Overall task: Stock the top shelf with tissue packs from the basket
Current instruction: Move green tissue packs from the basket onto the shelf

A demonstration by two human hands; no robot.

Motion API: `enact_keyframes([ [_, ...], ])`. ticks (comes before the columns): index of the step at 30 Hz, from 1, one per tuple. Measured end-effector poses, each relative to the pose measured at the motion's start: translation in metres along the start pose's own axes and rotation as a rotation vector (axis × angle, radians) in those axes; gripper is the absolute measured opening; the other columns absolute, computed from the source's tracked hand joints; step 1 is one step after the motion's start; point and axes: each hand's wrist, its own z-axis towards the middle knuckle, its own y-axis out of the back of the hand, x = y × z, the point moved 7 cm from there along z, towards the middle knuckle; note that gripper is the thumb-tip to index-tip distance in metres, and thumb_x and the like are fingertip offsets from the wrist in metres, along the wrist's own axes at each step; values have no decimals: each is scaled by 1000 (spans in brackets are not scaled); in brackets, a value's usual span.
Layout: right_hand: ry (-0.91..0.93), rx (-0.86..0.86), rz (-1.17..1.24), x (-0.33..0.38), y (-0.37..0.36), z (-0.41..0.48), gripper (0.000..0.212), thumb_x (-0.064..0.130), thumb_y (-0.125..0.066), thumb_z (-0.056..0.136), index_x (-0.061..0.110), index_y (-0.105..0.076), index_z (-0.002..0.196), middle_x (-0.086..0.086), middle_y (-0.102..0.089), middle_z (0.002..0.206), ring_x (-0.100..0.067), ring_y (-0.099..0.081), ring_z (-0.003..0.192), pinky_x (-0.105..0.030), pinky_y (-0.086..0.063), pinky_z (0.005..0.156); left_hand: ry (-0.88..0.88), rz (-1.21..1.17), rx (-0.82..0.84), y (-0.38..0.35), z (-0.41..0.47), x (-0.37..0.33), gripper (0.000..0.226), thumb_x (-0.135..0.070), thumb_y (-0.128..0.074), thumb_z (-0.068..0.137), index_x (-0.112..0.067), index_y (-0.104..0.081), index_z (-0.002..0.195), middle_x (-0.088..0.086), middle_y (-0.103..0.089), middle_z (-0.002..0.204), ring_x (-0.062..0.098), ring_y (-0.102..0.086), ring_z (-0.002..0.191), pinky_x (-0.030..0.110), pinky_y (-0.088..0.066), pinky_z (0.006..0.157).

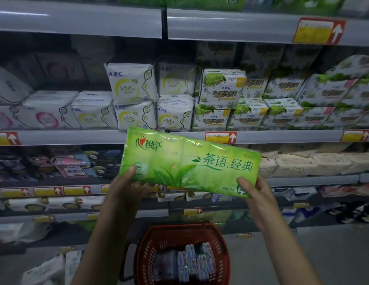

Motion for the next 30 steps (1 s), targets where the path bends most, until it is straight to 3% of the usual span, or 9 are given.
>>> enact_keyframes([
  [2, 46, 7, -30, 14, 5, 5, 86, 67, -87, 24, 27, -68, 98, 12, -74, 94, -4, -68, 88, -21, -55, 73, -97, 108, 47, 5, 2, -10, 92, -49, -90, 36, -16, -57, 114, 14, -68, 114, 26, -71, 95, 32, -59, 72],
  [5, 117, 13, -57, 34, 9, 8, 84, 69, -85, 26, 27, -66, 96, 15, -74, 90, 0, -68, 84, -14, -52, 68, -168, 266, 109, 9, 4, -20, 86, -38, -85, 53, -19, -50, 129, 11, -69, 117, 26, -68, 104, 32, -58, 77],
  [7, 162, 23, -63, 45, 12, 9, 86, 70, -84, 26, 28, -63, 98, 16, -73, 90, 1, -67, 84, -12, -51, 67, -174, 354, 176, 2, 1, -23, 88, -46, -87, 45, -21, -55, 123, 7, -71, 113, 25, -68, 105, 31, -56, 80],
  [10, 210, 23, -77, 59, 16, 14, 87, 67, -86, 27, 27, -63, 101, 14, -73, 91, -1, -67, 86, -14, -52, 69, -227, 518, 161, -5, -3, -36, 62, -45, -79, 47, -24, -67, 105, 1, -75, 102, 21, -69, 99, 33, -52, 81],
  [12, 225, 32, -87, 67, 17, 17, 87, 67, -86, 28, 27, -63, 102, 13, -74, 92, -2, -68, 86, -14, -52, 69, -264, 579, 171, -10, -5, -44, 65, -54, -85, 42, -26, -73, 100, 3, -74, 104, 19, -70, 99, 36, -49, 85],
  [17, 263, 46, -79, 81, 18, 20, 81, 66, -86, 30, 28, -67, 99, 12, -74, 92, -3, -68, 86, -18, -54, 70, -314, 548, 110, -18, -7, -59, 93, -63, -87, 34, -18, -67, 113, 5, -73, 108, 19, -70, 101, 31, -48, 83],
  [22, 264, 75, -78, 92, 18, 22, 68, 66, -86, 32, 41, -71, 94, 12, -73, 98, -8, -68, 92, -36, -58, 77, -337, 540, 121, -35, -10, -71, 91, -63, -89, 27, -20, -69, 105, 3, -75, 102, 16, -71, 94, 33, -47, 84],
  [26, 329, 53, -71, 115, 15, 25, 85, 67, -86, 29, 28, -63, 101, 15, -73, 91, -1, -68, 85, -16, -53, 67, -383, 507, 156, -49, -9, -86, 85, -59, -90, 31, -19, -72, 103, 4, -74, 105, 17, -71, 97, 28, -51, 83],
  [30, 389, 64, -76, 141, 8, 31, 91, 70, -84, 25, 28, -59, 101, 19, -72, 86, 3, -67, 80, -13, -52, 64, -441, 468, 207, -62, -9, -104, 73, -54, -91, 37, -24, -75, 103, 5, -73, 109, 17, -69, 102, 19, -54, 79],
])
